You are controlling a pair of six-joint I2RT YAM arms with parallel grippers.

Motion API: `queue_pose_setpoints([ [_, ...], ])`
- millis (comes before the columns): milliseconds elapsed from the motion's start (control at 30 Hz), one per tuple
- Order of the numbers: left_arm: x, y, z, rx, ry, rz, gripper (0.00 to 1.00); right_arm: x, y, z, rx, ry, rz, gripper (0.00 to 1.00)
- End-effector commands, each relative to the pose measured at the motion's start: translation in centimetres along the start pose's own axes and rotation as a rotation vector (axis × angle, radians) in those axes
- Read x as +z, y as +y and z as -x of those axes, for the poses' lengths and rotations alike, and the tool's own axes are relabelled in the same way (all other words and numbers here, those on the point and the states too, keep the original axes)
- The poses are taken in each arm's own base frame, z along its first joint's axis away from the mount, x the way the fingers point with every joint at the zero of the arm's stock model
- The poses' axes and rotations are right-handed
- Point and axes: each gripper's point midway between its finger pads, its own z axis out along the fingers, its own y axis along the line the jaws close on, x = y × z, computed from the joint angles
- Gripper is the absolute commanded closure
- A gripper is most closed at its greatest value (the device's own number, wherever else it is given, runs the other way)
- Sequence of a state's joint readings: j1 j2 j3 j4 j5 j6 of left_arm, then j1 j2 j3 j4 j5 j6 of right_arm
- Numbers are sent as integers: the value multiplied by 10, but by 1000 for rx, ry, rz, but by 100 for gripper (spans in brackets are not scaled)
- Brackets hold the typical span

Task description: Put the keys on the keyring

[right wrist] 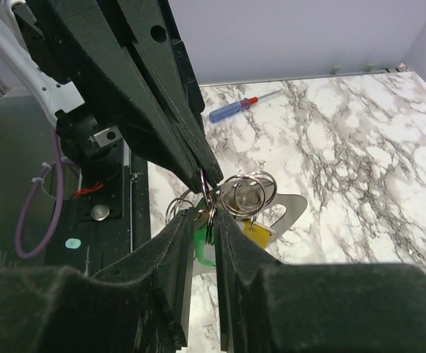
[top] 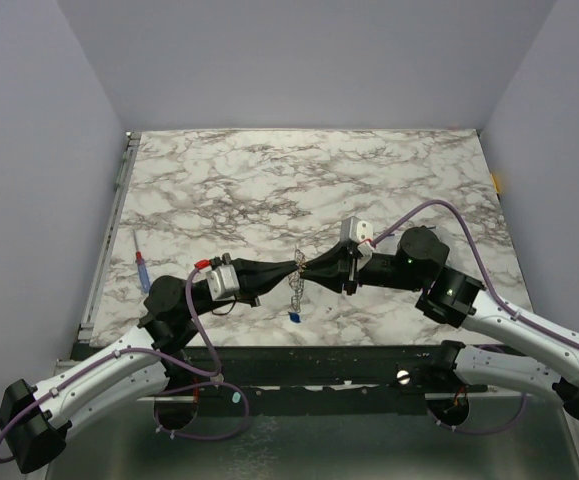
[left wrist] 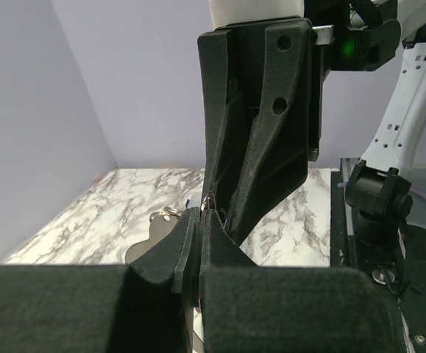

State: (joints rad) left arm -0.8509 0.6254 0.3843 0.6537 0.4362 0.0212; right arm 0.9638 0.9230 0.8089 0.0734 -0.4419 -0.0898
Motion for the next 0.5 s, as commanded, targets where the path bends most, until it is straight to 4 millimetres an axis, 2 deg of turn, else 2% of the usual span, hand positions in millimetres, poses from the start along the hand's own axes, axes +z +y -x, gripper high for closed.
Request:
queue_pose_setpoints([
  [0,1,2,13,11,-51,10,100,2,3,19,-28,-52,17,75],
  [167,1,1,13,9,-52,7,100,2,-1,24,-35,-70,-6,76],
  [467,1,1,12,6,-49,6,100,2,-4,31,-47,-95,-18,85],
])
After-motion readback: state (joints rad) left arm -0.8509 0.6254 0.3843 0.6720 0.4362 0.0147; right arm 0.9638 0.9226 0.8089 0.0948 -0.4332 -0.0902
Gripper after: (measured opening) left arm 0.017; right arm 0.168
